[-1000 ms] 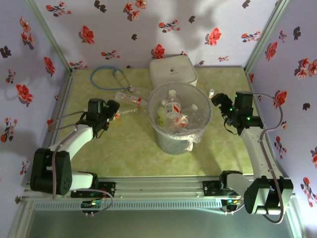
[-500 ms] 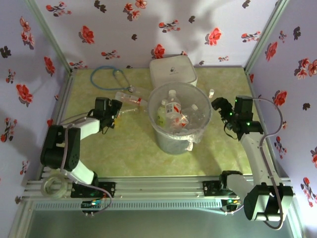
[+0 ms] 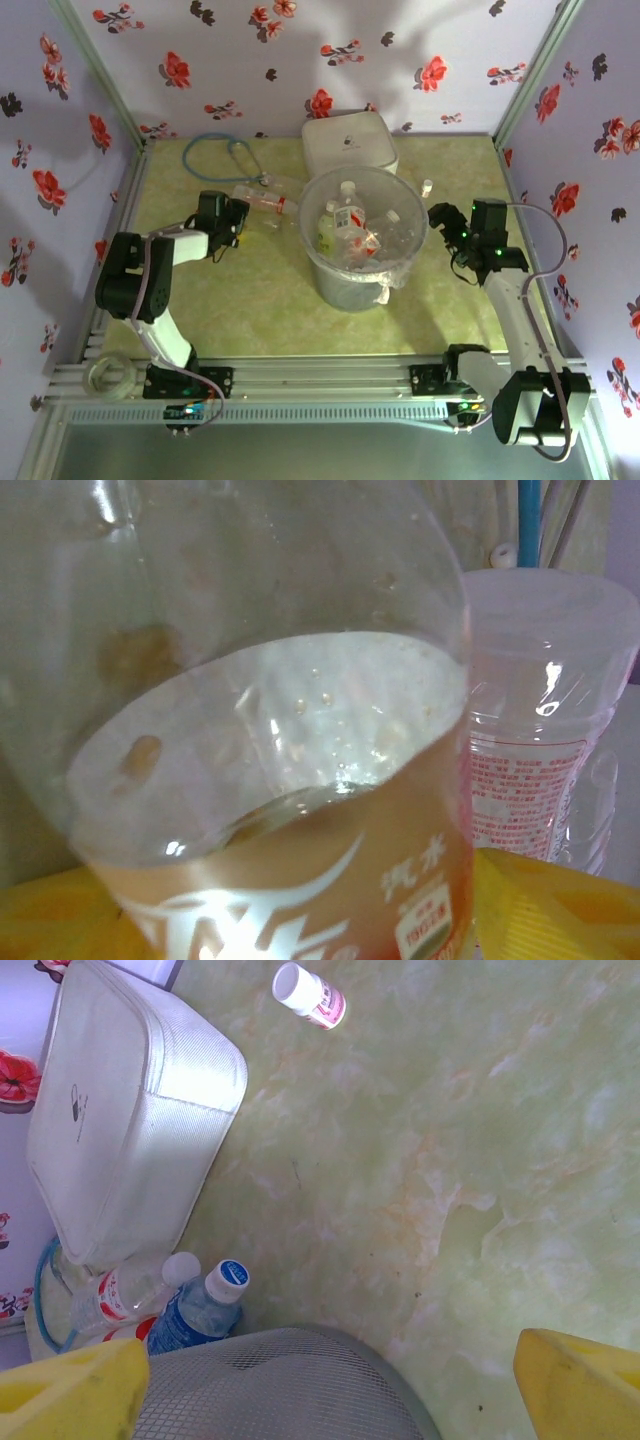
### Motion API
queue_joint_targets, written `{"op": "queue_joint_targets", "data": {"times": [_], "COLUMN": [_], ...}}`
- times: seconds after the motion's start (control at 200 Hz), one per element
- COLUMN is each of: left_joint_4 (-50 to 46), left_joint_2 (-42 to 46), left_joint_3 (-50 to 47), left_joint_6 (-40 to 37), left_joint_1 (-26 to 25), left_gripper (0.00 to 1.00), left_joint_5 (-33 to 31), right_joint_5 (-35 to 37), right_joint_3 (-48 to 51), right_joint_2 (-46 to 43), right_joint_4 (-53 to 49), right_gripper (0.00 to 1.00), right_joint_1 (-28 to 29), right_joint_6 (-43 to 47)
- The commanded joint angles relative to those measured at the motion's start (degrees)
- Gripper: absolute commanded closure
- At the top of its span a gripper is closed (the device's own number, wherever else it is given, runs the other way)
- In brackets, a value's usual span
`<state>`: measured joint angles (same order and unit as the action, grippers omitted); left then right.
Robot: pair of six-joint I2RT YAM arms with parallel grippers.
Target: Put the plastic bottles in the bin
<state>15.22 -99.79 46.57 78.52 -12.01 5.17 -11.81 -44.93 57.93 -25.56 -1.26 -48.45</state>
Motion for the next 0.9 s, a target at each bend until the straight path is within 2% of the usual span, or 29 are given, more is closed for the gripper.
{"op": "queue_joint_targets", "data": {"times": [0.0, 0.26, 0.485, 0.64, 0.765, 0.895], "left_joint_4": [-0.7, -1.8, -6.0, -15.8, -25.6, -33.0], "left_joint_2": [0.3, 4.2, 11.9, 20.6, 27.5, 33.1], "left_joint_3": [0.5, -1.1, -1.8, 3.6, 10.9, 17.9], "left_joint_6": [-1.1, -2.7, -7.4, -18.4, -28.6, -36.0], "left_joint_1": [-0.3, 1.0, 2.5, 2.8, 2.9, 2.9], "left_gripper": [0.31, 0.42, 0.43, 0.44, 0.44, 0.45], "left_joint_5": [-0.9, -2.1, -2.4, -2.4, -2.2, -0.3], "right_joint_5": [0.5, 1.0, 2.4, 1.7, -4.7, -9.5], "right_joint_3": [-1.0, -2.3, -6.0, -9.8, -12.0, -14.5], "right_joint_2": [0.7, -0.8, -3.1, -3.5, -3.0, -2.5], "right_joint_4": [0.0, -2.1, -5.9, -6.8, -3.0, 0.0], "right_gripper": [0.05, 0.05, 0.05, 0.05, 0.06, 0.08], "right_joint_1": [-0.3, -0.3, -0.4, -0.4, -0.3, -0.3], "right_joint_6": [1.2, 1.9, 3.1, 4.0, 4.5, 4.5]}}
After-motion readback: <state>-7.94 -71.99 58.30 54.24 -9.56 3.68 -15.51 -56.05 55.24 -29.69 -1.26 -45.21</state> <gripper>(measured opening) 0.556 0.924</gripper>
